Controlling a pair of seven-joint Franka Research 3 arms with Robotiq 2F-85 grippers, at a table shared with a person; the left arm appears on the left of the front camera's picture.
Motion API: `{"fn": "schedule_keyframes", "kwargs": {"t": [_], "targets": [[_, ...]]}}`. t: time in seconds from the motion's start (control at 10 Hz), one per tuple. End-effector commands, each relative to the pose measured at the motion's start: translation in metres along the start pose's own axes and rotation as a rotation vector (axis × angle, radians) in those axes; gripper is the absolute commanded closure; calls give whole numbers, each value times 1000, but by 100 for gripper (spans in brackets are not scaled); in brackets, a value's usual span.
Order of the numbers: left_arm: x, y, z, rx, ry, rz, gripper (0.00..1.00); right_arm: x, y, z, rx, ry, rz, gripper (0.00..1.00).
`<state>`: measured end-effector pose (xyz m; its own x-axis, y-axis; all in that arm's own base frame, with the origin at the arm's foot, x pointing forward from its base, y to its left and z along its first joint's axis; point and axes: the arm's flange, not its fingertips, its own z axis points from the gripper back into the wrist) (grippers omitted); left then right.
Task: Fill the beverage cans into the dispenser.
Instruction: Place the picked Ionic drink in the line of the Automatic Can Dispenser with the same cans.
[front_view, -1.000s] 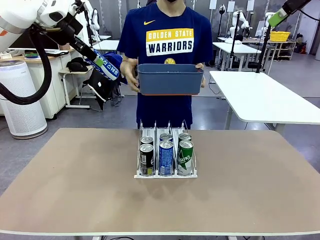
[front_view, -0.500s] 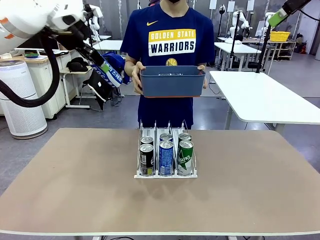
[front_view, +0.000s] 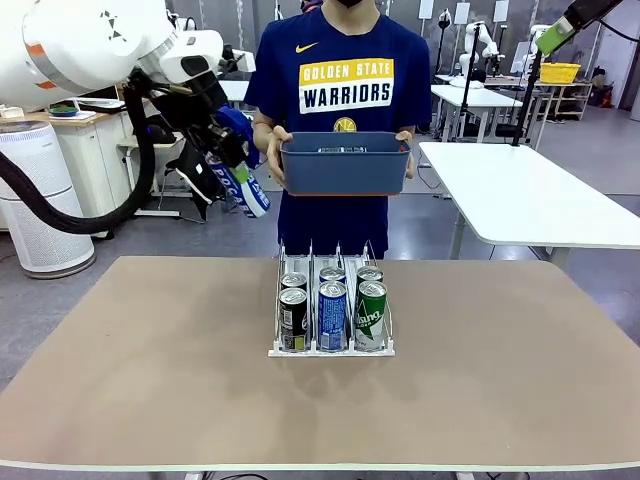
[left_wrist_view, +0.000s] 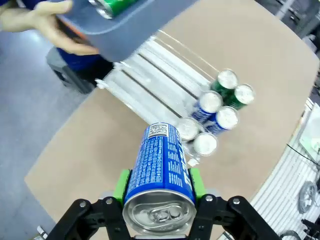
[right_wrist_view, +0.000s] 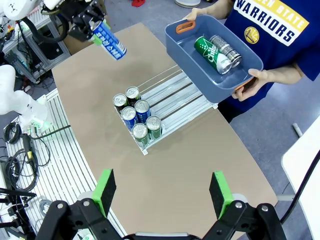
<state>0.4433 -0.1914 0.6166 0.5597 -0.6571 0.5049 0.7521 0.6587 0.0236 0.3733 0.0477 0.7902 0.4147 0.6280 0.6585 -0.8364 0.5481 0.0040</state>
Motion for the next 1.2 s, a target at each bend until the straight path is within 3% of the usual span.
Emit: {"fn": "schedule_keyframes", "kwargs": {"t": [0.0,0.5,0.8,1.1], "targets": [[-2,13,5,43,-17,20,43,0,0,0,0,0,0,0],[-3,12,3,19,-6,16,43,0,0,0,0,0,0,0],[-1,-55,-23,100,-50,184,43,0,0,0,0,0,0,0],[-1,-125,-36,86,-78,82,43,0,0,0,0,0,0,0]]}}
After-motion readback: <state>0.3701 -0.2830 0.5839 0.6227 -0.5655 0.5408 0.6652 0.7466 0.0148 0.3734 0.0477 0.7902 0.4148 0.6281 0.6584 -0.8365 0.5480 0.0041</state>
